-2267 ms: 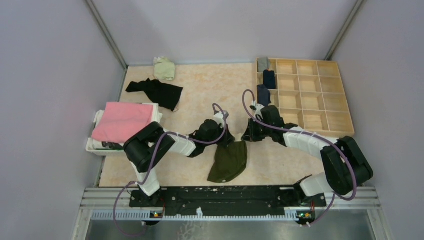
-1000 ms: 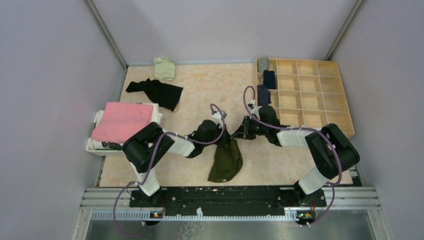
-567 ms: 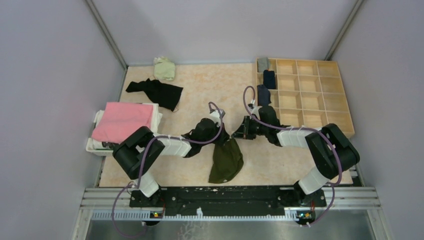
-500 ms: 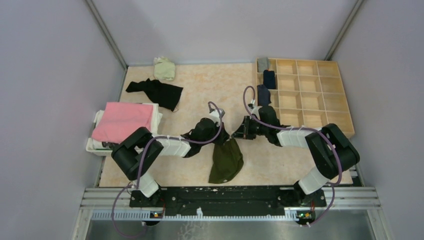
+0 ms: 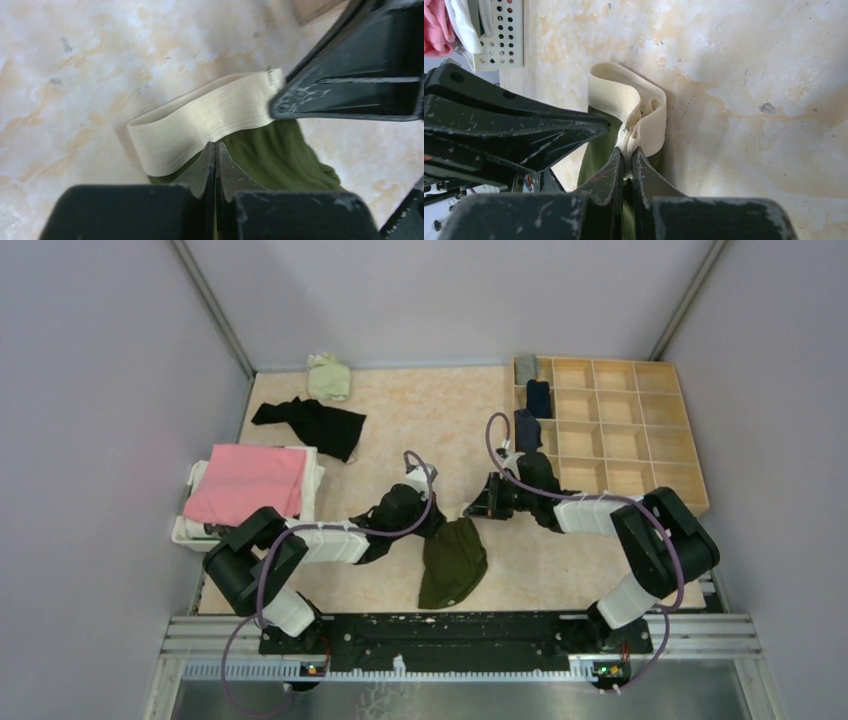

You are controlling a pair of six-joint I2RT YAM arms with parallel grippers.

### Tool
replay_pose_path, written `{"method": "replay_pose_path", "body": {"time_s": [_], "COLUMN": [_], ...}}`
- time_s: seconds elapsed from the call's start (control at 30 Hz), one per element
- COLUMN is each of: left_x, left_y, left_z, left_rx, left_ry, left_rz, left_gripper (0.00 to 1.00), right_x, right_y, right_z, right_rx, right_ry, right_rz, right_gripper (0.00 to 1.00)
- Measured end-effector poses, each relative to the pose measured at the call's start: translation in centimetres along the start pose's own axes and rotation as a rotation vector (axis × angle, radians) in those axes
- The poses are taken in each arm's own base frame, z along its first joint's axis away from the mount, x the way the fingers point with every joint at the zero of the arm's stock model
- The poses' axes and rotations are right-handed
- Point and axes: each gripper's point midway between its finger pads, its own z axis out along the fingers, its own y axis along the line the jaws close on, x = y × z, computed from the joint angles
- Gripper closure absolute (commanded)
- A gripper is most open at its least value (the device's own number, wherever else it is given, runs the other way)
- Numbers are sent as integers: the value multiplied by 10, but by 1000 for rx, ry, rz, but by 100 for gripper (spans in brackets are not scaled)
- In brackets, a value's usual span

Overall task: Roll the underwear
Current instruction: Fold the underwear at the center of the board.

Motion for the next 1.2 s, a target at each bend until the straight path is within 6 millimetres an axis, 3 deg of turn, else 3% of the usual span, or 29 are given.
{"method": "replay_pose_path", "body": {"time_s": [0.23, 0.53, 0.73, 1.2], "left_x": [6, -10, 4, 10], "left_y": [17, 11, 15, 9], "left_z": [-1, 18, 24, 29], "left_rx": [-79, -79, -77, -33], "left_ry": [11, -11, 31, 36], "left_rz": [11, 32, 31, 18], "left_gripper": [100, 100, 100, 100], "right_x": [3, 6, 5, 7], "right_y": [-3, -5, -2, 0], "right_z": [-1, -3, -9, -13], "right_rx": [14, 27, 34, 37], "right_ry": [9, 21, 21, 35], "right_rz": [-5, -9, -24, -30], "right_gripper": [100, 100, 100, 100]}}
